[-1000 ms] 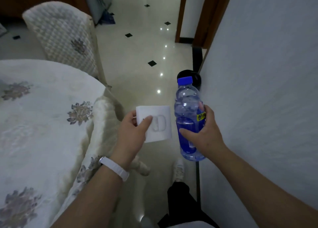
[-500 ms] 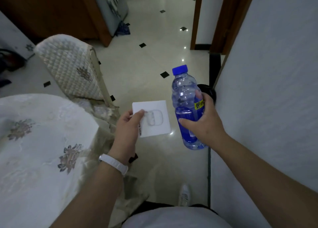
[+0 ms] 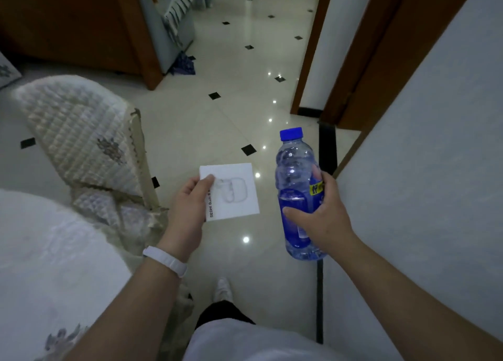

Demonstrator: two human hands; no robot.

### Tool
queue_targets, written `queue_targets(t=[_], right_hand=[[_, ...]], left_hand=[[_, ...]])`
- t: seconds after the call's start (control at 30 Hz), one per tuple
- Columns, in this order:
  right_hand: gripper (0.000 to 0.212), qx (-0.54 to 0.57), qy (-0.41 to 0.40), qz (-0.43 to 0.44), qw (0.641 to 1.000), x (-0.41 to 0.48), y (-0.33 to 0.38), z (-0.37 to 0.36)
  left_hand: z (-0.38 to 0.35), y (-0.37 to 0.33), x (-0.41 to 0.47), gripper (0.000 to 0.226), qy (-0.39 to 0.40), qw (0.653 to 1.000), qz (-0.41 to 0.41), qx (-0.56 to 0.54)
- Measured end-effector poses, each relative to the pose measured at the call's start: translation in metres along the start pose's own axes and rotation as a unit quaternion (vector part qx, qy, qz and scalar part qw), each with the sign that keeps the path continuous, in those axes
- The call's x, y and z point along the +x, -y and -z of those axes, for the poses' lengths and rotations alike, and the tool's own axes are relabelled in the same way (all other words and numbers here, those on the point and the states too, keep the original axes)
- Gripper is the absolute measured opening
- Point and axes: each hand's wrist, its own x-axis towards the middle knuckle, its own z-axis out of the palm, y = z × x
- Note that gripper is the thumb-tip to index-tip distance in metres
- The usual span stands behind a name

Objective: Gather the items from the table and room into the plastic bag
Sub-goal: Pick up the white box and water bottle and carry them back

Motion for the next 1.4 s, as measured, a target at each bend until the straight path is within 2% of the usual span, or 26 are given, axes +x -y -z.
queue_targets(t=[0.27,0.47,0.8,1.07,1.27,1.4], right_hand=[[0.086,-0.006,0.01,0.029,1.0,0.121,0.065,-0.074],[0.087,-0.016,0.044,0.035,0.998,0.19,0.076,-0.1],[0.082,-0.006,0.117,0.042,0.992,0.372,0.068,-0.129],[0.082,-0.011,0.197,0.082,0.977,0.533,0.107,-0.131],[0.088,-0.03,0.249,0.101,0.963,0.595,0.127,-0.162],[0.09,-0.035,0.291,0.113,0.949,0.628,0.136,-0.202]], left_hand=[[0.017,-0.072,0.131,0.01,0.007,1.0,-0.022,0.002],[0.017,-0.099,0.194,0.008,-0.028,0.999,-0.033,0.002],[-0.02,-0.126,0.321,0.008,-0.155,0.987,-0.026,0.014],[-0.076,-0.181,0.412,0.016,-0.232,0.967,-0.06,0.083],[-0.074,-0.204,0.45,0.018,-0.288,0.955,-0.054,0.043],[-0.051,-0.217,0.479,0.017,-0.335,0.939,-0.079,0.018]])
